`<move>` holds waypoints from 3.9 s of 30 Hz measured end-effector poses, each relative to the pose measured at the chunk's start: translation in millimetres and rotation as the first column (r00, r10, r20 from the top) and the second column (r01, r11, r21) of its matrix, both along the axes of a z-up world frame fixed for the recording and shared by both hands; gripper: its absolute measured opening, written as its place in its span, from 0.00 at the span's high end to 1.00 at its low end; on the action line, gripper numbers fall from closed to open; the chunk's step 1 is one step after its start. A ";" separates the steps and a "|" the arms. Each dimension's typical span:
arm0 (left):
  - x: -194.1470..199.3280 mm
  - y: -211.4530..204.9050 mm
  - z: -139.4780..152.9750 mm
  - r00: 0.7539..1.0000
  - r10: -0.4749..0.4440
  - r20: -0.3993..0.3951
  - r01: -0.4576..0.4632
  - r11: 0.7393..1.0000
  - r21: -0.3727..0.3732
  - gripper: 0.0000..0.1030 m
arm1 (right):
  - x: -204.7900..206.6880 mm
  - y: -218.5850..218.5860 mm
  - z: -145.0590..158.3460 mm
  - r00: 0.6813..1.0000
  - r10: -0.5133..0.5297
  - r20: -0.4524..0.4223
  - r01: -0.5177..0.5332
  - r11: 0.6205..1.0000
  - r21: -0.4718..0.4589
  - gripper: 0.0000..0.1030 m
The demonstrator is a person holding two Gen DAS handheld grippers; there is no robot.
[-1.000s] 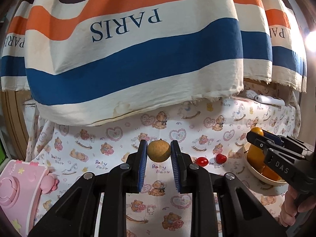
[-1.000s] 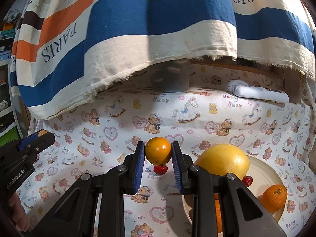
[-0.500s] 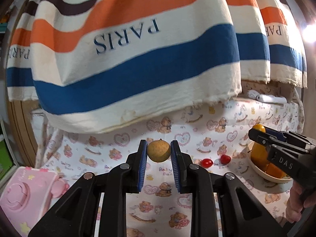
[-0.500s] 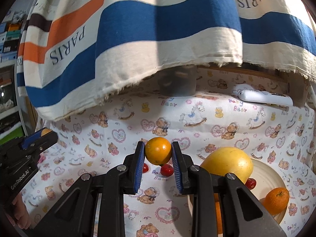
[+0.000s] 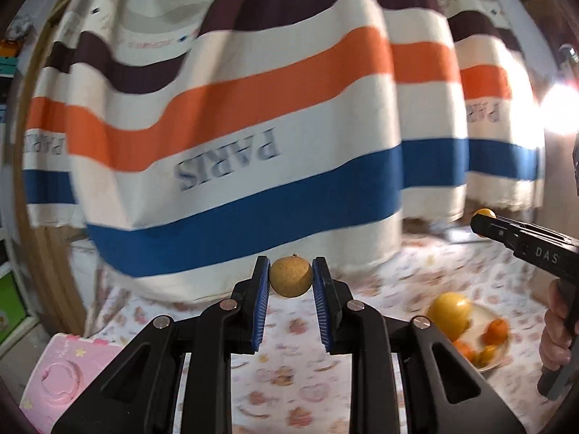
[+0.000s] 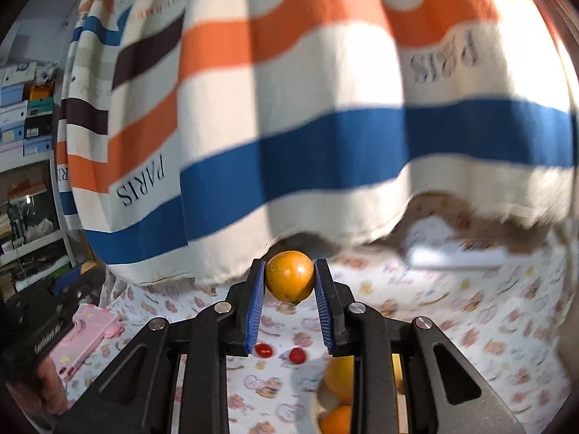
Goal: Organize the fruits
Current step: 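Carry the brown fruit and yellow tomato over the cream plate with both tools, then lower both fruits onto the cream plate and open both tools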
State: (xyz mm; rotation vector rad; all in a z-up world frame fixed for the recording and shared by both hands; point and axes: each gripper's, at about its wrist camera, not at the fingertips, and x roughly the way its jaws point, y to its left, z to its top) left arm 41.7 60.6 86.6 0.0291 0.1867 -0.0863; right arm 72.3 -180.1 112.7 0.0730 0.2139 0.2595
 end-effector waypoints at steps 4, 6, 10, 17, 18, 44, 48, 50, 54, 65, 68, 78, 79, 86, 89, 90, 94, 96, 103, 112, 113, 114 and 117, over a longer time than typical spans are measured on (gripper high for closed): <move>-6.7 -32.4 14.9 0.997 -0.074 0.014 0.073 0.997 0.038 0.78 | -28.1 -26.1 15.3 0.998 -0.053 0.035 0.054 0.998 -0.032 0.73; -8.0 -50.7 19.7 0.992 -0.125 -0.005 0.126 0.992 0.022 0.78 | -39.5 -38.6 16.5 0.995 -0.090 0.051 0.092 0.995 -0.038 0.73; -7.3 -91.4 21.8 0.977 -0.210 -0.029 0.211 0.976 0.044 0.78 | -48.6 -73.2 8.1 0.990 -0.138 0.037 0.138 0.990 0.012 0.73; 16.7 -150.3 6.1 0.941 -0.315 -0.125 0.316 0.949 -0.016 0.78 | -48.3 -110.4 -26.4 0.981 -0.193 0.014 0.192 0.981 0.036 0.73; 20.1 -157.6 1.5 0.934 -0.329 -0.138 0.329 0.944 -0.020 0.78 | -48.9 -113.9 -31.7 0.981 -0.192 0.009 0.191 0.981 0.037 0.73; 57.7 -214.7 -95.2 0.805 -0.421 -0.417 0.472 0.881 0.022 0.78 | -7.2 -113.3 -89.0 0.968 -0.138 -0.211 0.142 0.990 0.005 0.73; 57.4 -215.5 -96.8 0.816 -0.412 -0.406 0.462 0.886 0.029 0.78 | -5.2 -111.9 -91.4 0.965 -0.139 -0.221 0.142 0.990 -0.001 0.73; 57.0 -215.2 -97.2 0.816 -0.412 -0.405 0.463 0.886 0.032 0.78 | -4.5 -112.2 -92.2 0.964 -0.143 -0.224 0.146 0.989 -0.004 0.73; 58.0 -215.3 -99.8 0.815 -0.412 -0.407 0.465 0.885 0.034 0.78 | -3.0 -115.3 -93.1 0.960 -0.157 -0.231 0.162 0.987 0.000 0.73; 59.9 -213.0 -102.9 0.812 -0.413 -0.412 0.465 0.885 0.030 0.78 | 4.2 -115.5 -101.2 0.951 -0.144 -0.273 0.150 0.989 0.000 0.73; 61.7 -213.4 -104.2 0.811 -0.409 -0.417 0.465 0.885 0.036 0.78 | 7.8 -114.1 -104.1 0.944 -0.137 -0.299 0.141 0.990 -0.008 0.73; 67.0 -210.9 -108.4 0.812 -0.391 -0.433 0.454 0.890 0.047 0.75 | 20.4 -112.9 -119.9 0.909 -0.134 -0.395 0.137 0.990 -0.022 0.73; 66.8 -210.1 -108.0 0.813 -0.391 -0.431 0.452 0.891 0.046 0.73 | 21.1 -113.9 -120.1 0.907 -0.135 -0.398 0.139 0.990 -0.019 0.73; 66.2 -205.5 -105.3 0.826 -0.377 -0.419 0.430 0.902 0.036 0.60 | 28.2 -114.7 -126.0 0.887 -0.161 -0.433 0.154 0.987 -0.052 0.73; 62.9 -204.3 -102.6 0.834 -0.382 -0.398 0.432 0.901 0.041 0.53 | 32.6 -116.8 -131.8 0.875 -0.159 -0.458 0.155 0.987 -0.047 0.73; 61.5 -204.2 -101.7 0.839 -0.379 -0.390 0.429 0.902 0.047 0.52 | 33.3 -117.7 -132.7 0.874 -0.156 -0.461 0.154 0.987 -0.042 0.73; 59.6 -203.3 -99.9 0.846 -0.379 -0.375 0.427 0.903 0.051 0.48 | 33.9 -120.9 -133.0 0.871 -0.146 -0.468 0.154 0.988 -0.022 0.73; 59.8 -202.2 -99.0 0.851 -0.374 -0.367 0.420 0.906 0.050 0.45 | 33.4 -122.9 -132.4 0.872 -0.147 -0.468 0.161 0.987 -0.009 0.69; 58.5 -193.1 -92.0 0.873 -0.366 -0.323 0.395 0.919 0.024 0.33 | 29.6 -125.7 -129.3 0.881 -0.168 -0.443 0.186 0.983 -0.003 0.45; 61.3 -187.5 -90.9 0.881 -0.354 -0.314 0.376 0.927 0.009 0.27 | 29.5 -128.7 -129.2 0.884 -0.166 -0.437 0.192 0.981 0.015 0.43; 61.3 -187.6 -91.3 0.881 -0.354 -0.314 0.376 0.927 0.011 0.27 | 29.2 -129.3 -128.9 0.889 -0.158 -0.430 0.186 0.982 0.023 0.43; 61.1 -187.8 -91.5 0.881 -0.352 -0.314 0.375 0.927 0.013 0.27 | 28.8 -129.9 -128.1 0.900 -0.145 -0.411 0.171 0.985 0.027 0.43; 60.9 -188.2 -91.9 0.880 -0.354 -0.316 0.378 0.926 0.014 0.27 | 25.5 -138.7 -122.3 0.934 -0.059 -0.353 0.094 0.992 0.084 0.43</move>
